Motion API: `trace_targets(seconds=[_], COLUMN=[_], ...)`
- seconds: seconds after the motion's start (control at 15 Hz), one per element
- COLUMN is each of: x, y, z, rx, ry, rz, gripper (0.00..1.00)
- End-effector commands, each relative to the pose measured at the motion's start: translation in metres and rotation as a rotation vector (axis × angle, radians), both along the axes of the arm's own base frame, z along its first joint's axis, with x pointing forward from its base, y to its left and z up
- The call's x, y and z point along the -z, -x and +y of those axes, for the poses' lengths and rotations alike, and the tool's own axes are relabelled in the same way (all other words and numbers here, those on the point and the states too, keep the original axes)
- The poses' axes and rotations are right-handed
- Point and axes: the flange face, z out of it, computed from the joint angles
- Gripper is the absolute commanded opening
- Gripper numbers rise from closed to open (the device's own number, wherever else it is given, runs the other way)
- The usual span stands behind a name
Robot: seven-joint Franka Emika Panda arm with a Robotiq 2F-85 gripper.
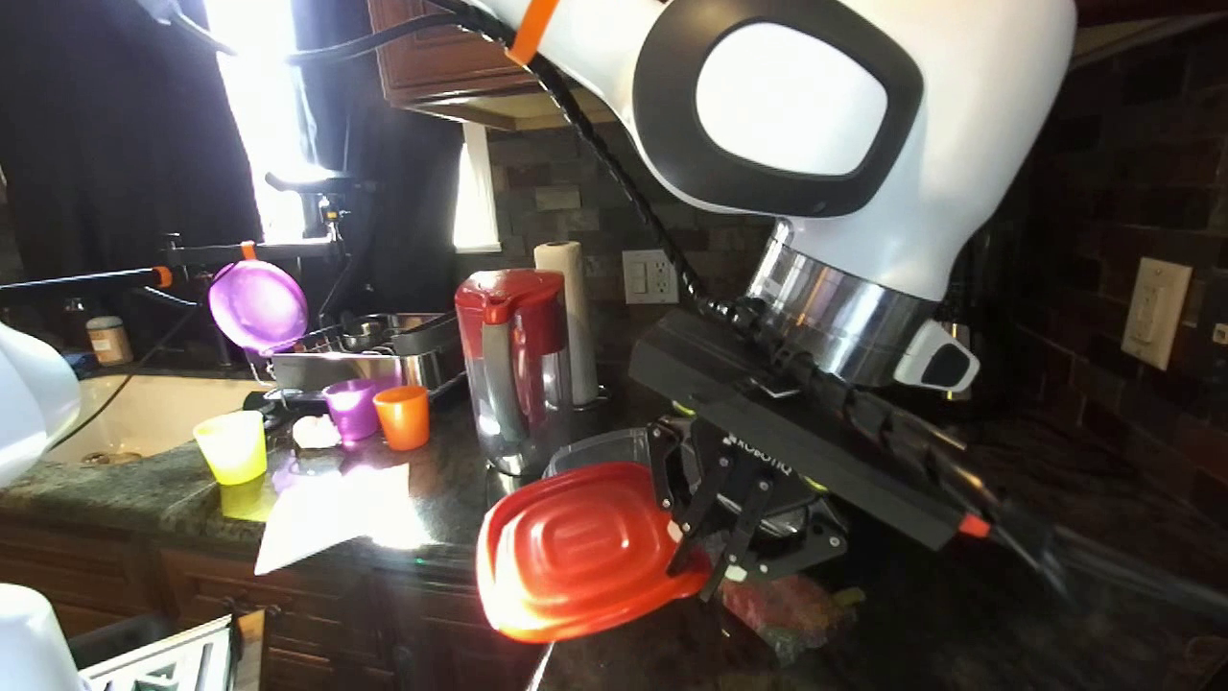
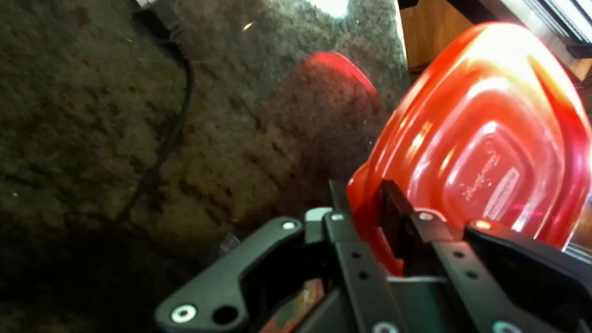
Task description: Put the red lid on the clear bowl.
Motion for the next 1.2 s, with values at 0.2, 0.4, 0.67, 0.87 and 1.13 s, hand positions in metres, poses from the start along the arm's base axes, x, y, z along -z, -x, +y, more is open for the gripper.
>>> trace_targets(seconds=[0.2,0.4,0.67,0.87,1.13], x=[-0.015,-0.024,-0.029,-0.026,-0.017], y=[-0.028,-0.046,-0.069,-0.081,-0.086], z=[0.045,0.065,0.09,0.106,0.119], rx=[0.035,0.04,0.031,0.009,-0.027], ry=[-0.028,0.009,0.069,0.113,0.166], rz=[-0.029,-0.043,-0.061,-0.065,-0.062], gripper=[0.06,0.06,0.06,0.06,0.06])
